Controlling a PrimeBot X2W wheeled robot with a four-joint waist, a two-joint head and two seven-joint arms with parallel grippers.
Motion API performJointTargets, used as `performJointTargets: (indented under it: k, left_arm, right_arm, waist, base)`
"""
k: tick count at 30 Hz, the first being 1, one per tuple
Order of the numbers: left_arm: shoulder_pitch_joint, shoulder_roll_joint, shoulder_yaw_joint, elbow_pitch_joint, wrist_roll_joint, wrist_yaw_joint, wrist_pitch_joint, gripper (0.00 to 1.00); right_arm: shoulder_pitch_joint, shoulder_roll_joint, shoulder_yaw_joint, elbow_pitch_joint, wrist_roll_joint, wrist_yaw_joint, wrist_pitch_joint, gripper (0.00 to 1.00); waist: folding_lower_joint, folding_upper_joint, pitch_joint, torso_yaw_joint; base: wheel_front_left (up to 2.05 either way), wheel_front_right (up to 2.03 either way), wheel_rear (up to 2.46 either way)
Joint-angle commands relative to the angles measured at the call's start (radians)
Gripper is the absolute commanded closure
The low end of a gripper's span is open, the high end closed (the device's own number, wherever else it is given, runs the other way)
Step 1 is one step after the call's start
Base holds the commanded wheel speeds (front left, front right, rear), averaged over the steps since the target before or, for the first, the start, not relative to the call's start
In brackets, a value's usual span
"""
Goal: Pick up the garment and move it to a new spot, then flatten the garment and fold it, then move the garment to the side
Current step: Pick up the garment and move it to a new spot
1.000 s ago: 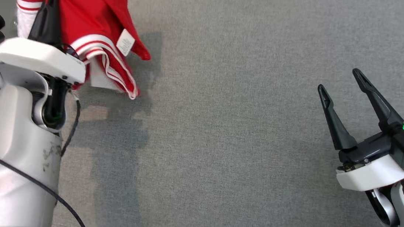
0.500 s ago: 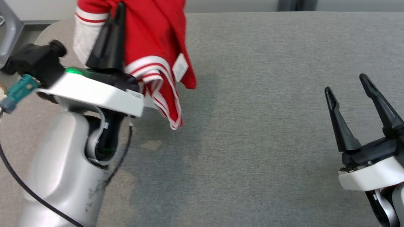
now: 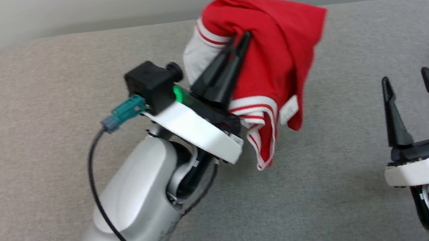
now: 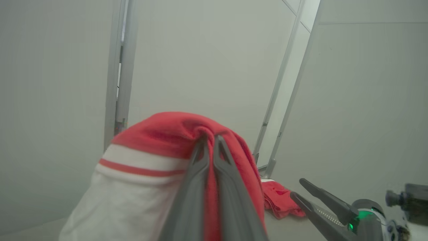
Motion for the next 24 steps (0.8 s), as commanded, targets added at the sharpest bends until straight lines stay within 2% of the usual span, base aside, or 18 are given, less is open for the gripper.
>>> performJointTargets:
  k: [1,7,9,14,18,21,24]
  left_arm:
    - [-0.014,-0.005,-0.03,-0.014,-0.003,-0.005,0.01,1.0]
    - [-0.045,-0.01,-0.132,-0.007,0.007,-0.016,0.035,1.0]
    - [-0.059,0.006,-0.158,0.028,0.015,-0.02,0.053,1.0]
    - [-0.132,0.079,-0.218,0.161,0.067,-0.029,0.093,1.0]
    - [-0.183,0.114,-0.255,0.257,0.12,-0.029,0.088,1.0]
    - [-0.231,0.121,-0.265,0.358,0.152,-0.026,0.07,1.0]
    - [-0.271,0.114,-0.272,0.464,0.189,0.002,0.047,1.0]
  right_arm:
    - [-0.006,0.002,-0.034,0.022,-0.009,0.0,-0.005,0.0]
    - [-0.042,0.011,-0.101,0.052,-0.015,0.0,-0.005,0.0]
    - [-0.053,0.012,-0.103,0.059,-0.012,0.0,-0.005,0.0]
    - [-0.072,0.015,-0.085,0.067,0.007,0.0,-0.005,0.0]
    - [-0.082,0.014,-0.066,0.074,0.029,0.0,-0.005,0.0]
    - [-0.09,0.014,-0.051,0.08,0.041,0.0,-0.005,0.0]
    - [-0.099,0.014,-0.036,0.085,0.051,0.0,-0.005,0.0]
  waist:
    - [0.0,0.0,0.012,-0.054]
    - [0.0,0.0,0.043,-0.141]
    - [0.0,0.0,0.055,-0.167]
    - [0.0,0.0,0.095,-0.225]
    - [0.0,0.0,0.12,-0.252]
    - [0.0,0.0,0.14,-0.275]
    - [0.0,0.0,0.156,-0.292]
  base:
    - [0.0,0.0,0.0]
    - [0.0,0.0,0.0]
    - [0.0,0.0,0.0]
    - [0.0,0.0,0.0]
    - [0.0,0.0,0.0]
    - [0.0,0.0,0.0]
    - [0.0,0.0,0.0]
